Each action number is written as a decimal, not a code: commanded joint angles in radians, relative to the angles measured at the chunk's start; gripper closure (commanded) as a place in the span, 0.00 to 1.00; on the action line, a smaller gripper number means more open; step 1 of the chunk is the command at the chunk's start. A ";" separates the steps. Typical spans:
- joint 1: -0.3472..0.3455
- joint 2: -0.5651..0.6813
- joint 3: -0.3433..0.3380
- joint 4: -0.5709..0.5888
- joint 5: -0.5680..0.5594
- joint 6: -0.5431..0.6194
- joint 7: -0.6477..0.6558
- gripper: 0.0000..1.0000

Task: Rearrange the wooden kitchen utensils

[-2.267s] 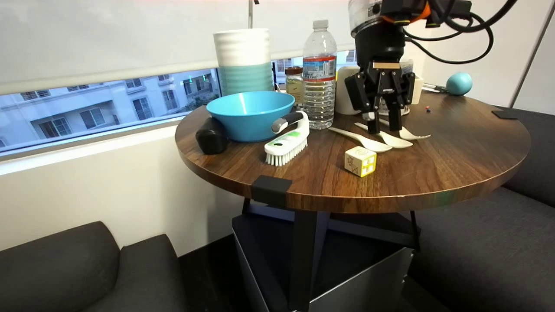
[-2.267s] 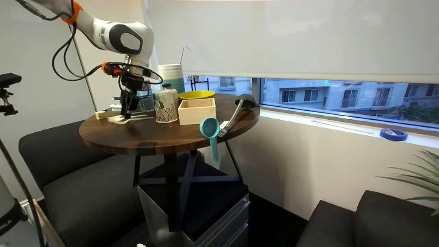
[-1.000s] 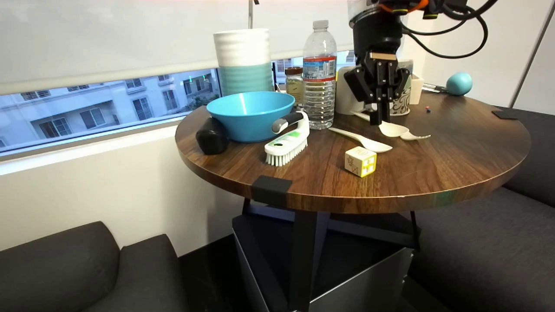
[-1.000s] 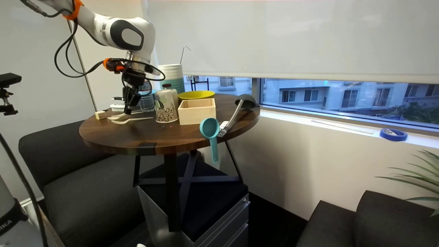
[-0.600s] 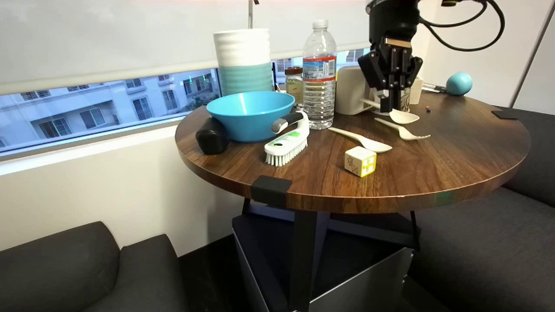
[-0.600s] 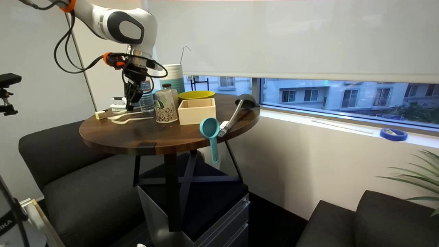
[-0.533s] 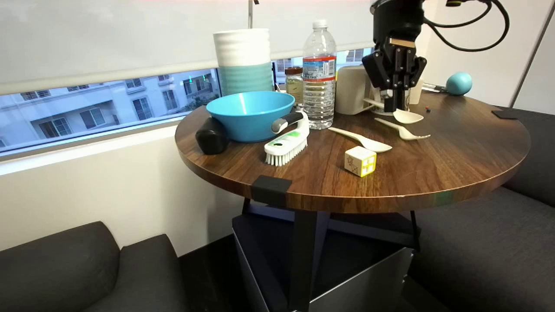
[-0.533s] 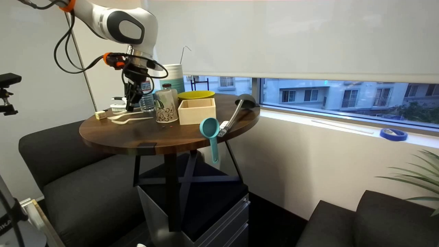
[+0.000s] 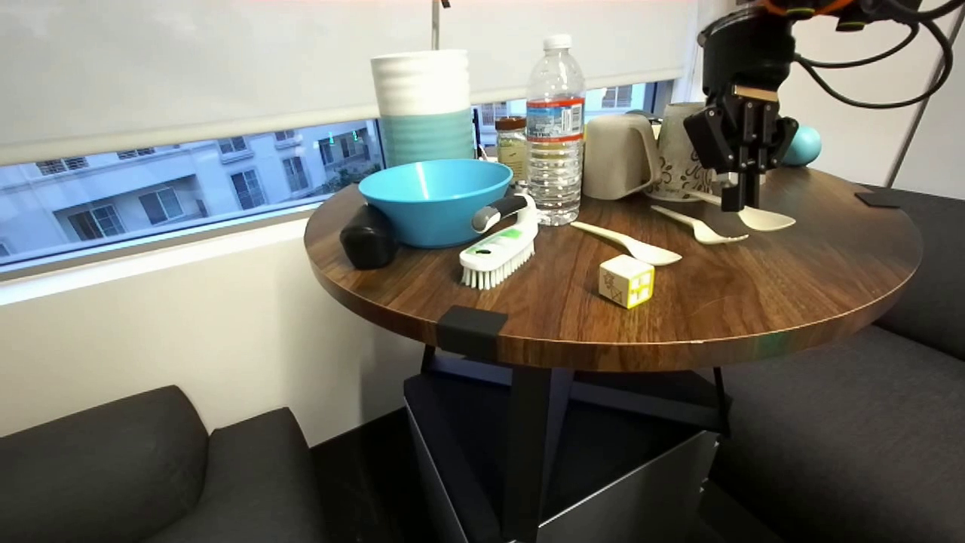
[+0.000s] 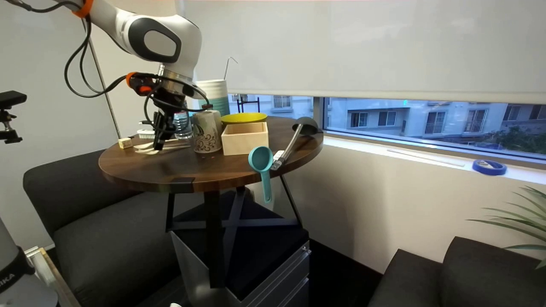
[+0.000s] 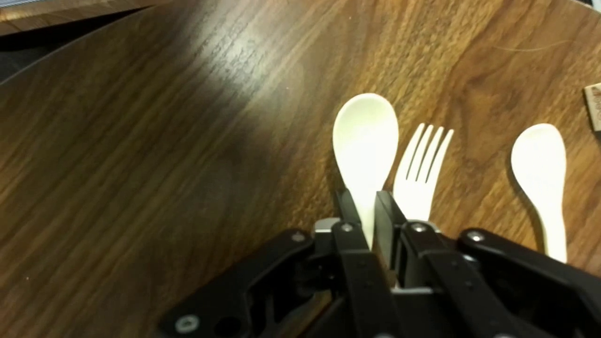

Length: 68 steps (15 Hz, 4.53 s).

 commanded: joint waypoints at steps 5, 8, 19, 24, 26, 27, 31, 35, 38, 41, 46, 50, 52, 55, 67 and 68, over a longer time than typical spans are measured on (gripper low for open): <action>-0.013 -0.025 -0.008 -0.049 0.035 0.007 -0.034 0.60; -0.011 -0.046 -0.003 -0.038 0.029 0.005 -0.025 0.46; 0.068 -0.028 0.098 0.039 0.090 0.120 -0.008 0.00; 0.090 0.066 0.133 0.073 0.062 0.180 -0.005 0.00; 0.094 0.098 0.141 0.088 0.054 0.193 -0.003 0.00; 0.095 0.113 0.144 0.095 0.051 0.195 -0.003 0.05; 0.098 0.148 0.148 0.113 0.043 0.194 -0.001 0.38; 0.098 0.160 0.148 0.123 0.032 0.188 -0.001 0.67; 0.098 0.164 0.149 0.127 0.027 0.185 -0.002 0.88; 0.097 0.166 0.148 0.129 0.017 0.179 0.000 1.00; 0.084 0.135 0.134 0.115 0.008 0.168 0.010 0.97; 0.063 0.112 0.108 0.097 0.018 0.183 0.044 0.97; 0.055 0.110 0.097 0.095 0.026 0.182 0.076 0.97; 0.051 0.114 0.092 0.095 0.037 0.170 0.122 0.97; 0.058 0.069 0.106 0.077 0.024 0.156 0.170 0.48; 0.056 0.058 0.105 0.076 0.023 0.155 0.170 0.40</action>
